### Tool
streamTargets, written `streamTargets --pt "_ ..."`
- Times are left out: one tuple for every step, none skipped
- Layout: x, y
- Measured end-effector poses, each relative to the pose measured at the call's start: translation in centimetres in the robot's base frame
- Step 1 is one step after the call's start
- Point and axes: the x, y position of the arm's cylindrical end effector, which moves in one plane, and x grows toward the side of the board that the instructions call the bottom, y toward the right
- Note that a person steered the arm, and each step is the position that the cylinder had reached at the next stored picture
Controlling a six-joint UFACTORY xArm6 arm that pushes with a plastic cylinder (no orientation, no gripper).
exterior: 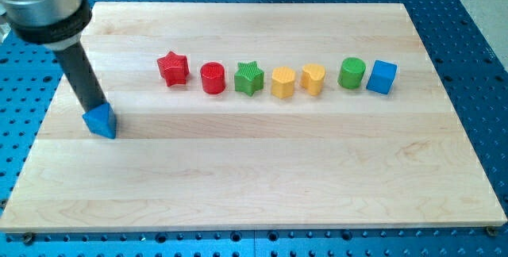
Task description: Place the red star and the triangle diagonally to each other
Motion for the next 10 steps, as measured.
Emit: streamTargets --pt "-0.5 4.0" --pt "1.0 6.8" --pt "2.0 2.8" --pt "2.0 -1.3" --pt "5.9 -1.6" --pt "9.6 -1.6" --pt "8.5 -0.7" --pt "4.0 5.8" --pt "-3.4 9.8" --pt "-5.2 8.8"
